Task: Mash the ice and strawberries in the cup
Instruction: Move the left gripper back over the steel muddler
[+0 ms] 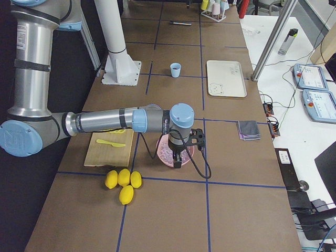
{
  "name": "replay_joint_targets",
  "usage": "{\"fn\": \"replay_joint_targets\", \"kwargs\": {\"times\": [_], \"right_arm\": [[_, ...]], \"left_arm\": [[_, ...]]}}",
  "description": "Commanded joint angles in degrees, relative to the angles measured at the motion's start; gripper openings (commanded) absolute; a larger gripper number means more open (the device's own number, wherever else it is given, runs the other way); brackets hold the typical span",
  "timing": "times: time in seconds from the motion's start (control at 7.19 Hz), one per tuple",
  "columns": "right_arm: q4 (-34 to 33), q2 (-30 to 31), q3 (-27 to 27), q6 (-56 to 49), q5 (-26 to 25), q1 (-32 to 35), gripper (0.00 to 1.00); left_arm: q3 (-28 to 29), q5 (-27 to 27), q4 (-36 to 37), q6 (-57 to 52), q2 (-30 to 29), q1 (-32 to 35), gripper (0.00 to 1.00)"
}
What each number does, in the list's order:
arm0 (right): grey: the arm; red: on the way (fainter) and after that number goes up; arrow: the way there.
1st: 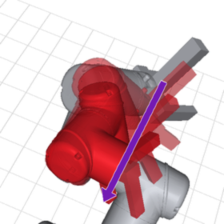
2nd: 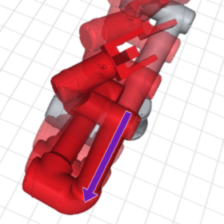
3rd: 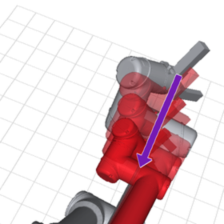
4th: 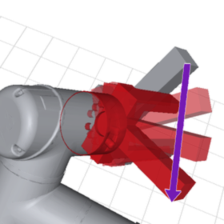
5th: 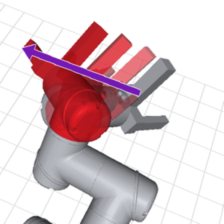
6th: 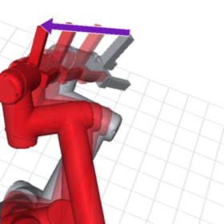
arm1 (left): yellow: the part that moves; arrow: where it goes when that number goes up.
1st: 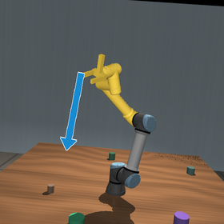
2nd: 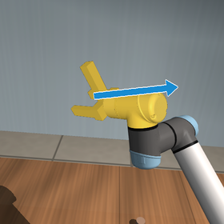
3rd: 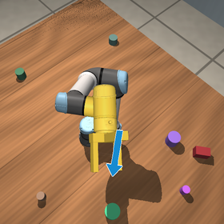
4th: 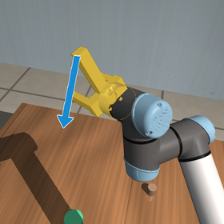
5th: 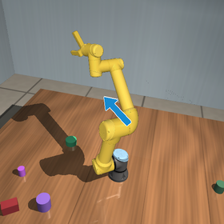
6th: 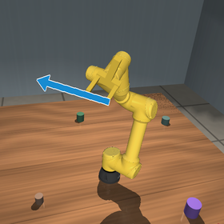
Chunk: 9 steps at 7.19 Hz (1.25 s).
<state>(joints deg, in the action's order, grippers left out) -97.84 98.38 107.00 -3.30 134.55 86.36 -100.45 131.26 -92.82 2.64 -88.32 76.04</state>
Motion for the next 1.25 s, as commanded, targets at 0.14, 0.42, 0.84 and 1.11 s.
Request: {"fn": "replay_joint_targets", "kwargs": {"times": [0.14, 0.42, 0.84, 1.11], "right_arm": [[0.0, 0.0, 0.0, 0.0, -0.1, 0.0, 0.99], [0.0, 0.1, -0.1, 0.0, -0.2, 0.0, 0.99], [0.0, 0.1, -0.1, 0.0, -1.1, 0.0, 0.99], [0.0, 0.1, -0.1, -0.1, -1.2, 0.0, 0.99]], "left_arm": [[13.0, -0.1, -30.1, 20.4, 3.5, -3.3, 1.0], [14.8, -0.9, -36.4, 30.4, 3.1, -10.4, 1.0], [21.2, -1.1, -43.6, 31.5, 2.7, -12.8, 1.0], [21.2, -2.6, -43.6, 31.4, 2.5, -13.1, 0.96]]}}
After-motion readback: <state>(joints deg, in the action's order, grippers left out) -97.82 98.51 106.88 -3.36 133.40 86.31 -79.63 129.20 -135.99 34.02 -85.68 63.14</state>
